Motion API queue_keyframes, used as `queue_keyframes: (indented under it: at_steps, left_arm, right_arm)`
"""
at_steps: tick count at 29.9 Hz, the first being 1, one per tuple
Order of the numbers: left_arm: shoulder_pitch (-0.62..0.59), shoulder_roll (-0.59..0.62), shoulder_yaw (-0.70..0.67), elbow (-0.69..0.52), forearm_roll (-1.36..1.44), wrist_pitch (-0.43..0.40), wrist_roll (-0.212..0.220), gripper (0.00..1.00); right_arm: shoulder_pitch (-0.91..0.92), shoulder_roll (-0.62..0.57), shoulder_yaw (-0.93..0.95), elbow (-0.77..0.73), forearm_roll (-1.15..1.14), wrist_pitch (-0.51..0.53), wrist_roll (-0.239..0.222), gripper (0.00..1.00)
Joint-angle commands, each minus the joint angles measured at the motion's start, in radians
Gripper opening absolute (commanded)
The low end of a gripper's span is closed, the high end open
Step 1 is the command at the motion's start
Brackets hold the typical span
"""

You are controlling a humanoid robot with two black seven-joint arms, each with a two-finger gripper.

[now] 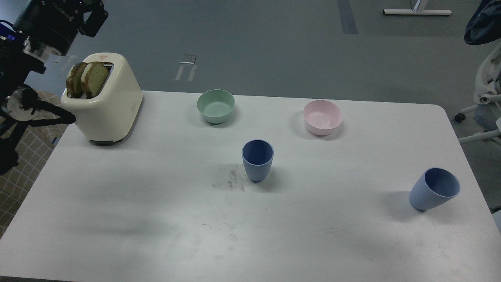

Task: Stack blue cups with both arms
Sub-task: 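Release the cup and retract the left arm away from the table, then reach the right gripper to the other blue cup and grasp it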

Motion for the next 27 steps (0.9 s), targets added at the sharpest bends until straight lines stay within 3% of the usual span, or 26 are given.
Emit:
queue_keyframes:
  at_steps: [1,6,12,27]
  left_arm:
    - [0.092,-0.005,-0.106,0.019,-0.098,-0.008,0.003,0.97]
    - [0.120,-0.008,-0.116,0.019,-0.118,0.002,0.068,0.97]
    - [0.140,-0.010,-0.119,0.019,-0.117,0.002,0.072,0.97]
    - [0.137,-0.042,-0.117,0.003,-0.114,0.006,0.078,0.97]
  right_arm:
    - [-0.070,-0.108,-0.021,0.092,-0.094,0.000,-0.001,0.98]
    - [-0.070,-0.156,-0.177,0.120,-0.293,0.000,-0.002,0.98]
    - [-0.153,-0.148,-0.271,0.226,-0.692,0.000,-0.001,0.99]
    - [-0.287,-0.050,-0.299,0.138,-0.792,-0.026,-0.002,0.97]
